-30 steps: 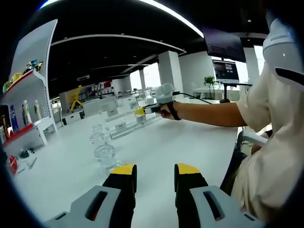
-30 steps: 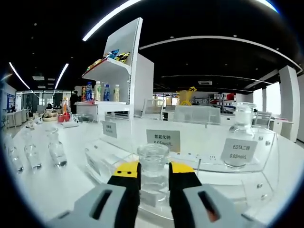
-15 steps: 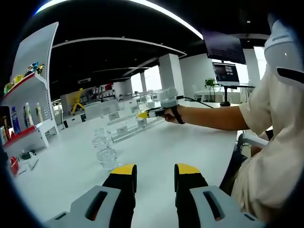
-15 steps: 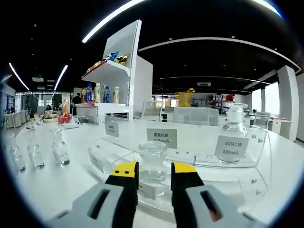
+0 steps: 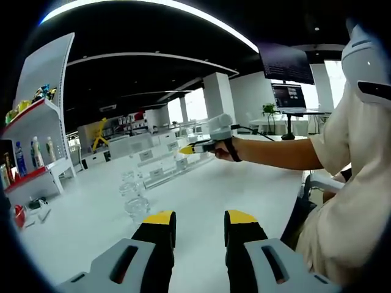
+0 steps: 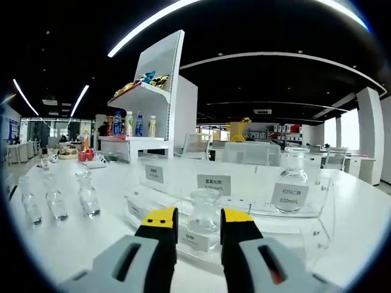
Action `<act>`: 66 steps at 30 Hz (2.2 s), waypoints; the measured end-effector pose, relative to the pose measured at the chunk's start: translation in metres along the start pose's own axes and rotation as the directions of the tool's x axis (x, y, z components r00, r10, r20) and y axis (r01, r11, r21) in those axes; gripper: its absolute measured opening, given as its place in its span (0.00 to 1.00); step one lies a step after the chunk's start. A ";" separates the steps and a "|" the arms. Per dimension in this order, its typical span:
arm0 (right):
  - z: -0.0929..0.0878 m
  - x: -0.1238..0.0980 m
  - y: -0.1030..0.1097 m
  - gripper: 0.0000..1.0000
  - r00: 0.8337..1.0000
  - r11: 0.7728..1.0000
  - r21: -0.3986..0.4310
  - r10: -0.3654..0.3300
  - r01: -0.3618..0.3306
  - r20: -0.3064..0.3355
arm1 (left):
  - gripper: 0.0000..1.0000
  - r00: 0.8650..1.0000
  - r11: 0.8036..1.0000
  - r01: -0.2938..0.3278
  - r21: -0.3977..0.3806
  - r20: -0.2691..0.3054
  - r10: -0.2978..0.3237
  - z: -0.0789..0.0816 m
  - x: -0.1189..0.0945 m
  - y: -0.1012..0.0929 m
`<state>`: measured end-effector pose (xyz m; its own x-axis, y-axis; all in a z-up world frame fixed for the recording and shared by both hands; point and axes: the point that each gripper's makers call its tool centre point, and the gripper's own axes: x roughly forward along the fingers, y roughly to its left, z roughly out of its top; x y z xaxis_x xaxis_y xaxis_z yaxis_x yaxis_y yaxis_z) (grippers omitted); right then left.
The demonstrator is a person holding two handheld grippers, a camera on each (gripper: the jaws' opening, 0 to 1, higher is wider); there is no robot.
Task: Identify the label on the chemical reagent bottle, grasp the chemical reagent bottle, and place it in the designated position on the reagent rack
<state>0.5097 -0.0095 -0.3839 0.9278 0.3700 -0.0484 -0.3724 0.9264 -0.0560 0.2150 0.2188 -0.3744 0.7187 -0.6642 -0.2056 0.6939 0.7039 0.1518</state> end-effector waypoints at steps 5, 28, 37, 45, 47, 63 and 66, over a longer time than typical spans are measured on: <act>0.009 -0.016 0.004 0.27 1.000 1.000 0.001 -0.004 0.004 0.015 | 0.32 1.000 1.000 -0.002 0.006 0.009 0.002 0.004 -0.004 -0.003; 0.046 -0.117 0.002 0.27 0.993 0.999 0.013 -0.036 0.034 0.111 | 0.32 0.999 0.999 -0.015 0.033 0.053 0.014 0.017 -0.023 -0.017; 0.051 -0.161 -0.005 0.27 0.992 0.999 -0.009 -0.050 0.052 0.118 | 0.32 0.998 0.999 -0.014 0.040 0.069 0.011 0.019 -0.028 -0.022; 0.053 -0.197 -0.019 0.27 0.986 0.996 -0.002 -0.089 0.091 0.140 | 0.32 0.997 0.999 -0.015 0.047 0.080 0.011 0.020 -0.033 -0.024; 0.049 -0.204 -0.023 0.27 0.985 0.995 0.002 -0.102 0.102 0.138 | 0.32 0.997 0.998 -0.024 0.049 0.079 0.020 0.020 -0.035 -0.022; 0.028 -0.262 -0.026 0.27 0.986 0.992 0.003 -0.124 0.125 0.110 | 0.32 0.996 0.998 -0.043 0.054 0.080 0.039 0.019 -0.040 -0.020; 0.029 -0.277 -0.024 0.27 0.985 0.991 -0.005 -0.131 0.133 0.114 | 0.32 0.997 0.998 -0.037 0.058 0.074 0.033 0.018 -0.037 -0.023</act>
<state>0.2621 -0.1318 -0.3401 0.9652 0.2508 0.0736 -0.2462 0.9669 -0.0670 0.1728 0.2226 -0.3526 0.7423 -0.6577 -0.1282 0.6682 0.7123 0.2150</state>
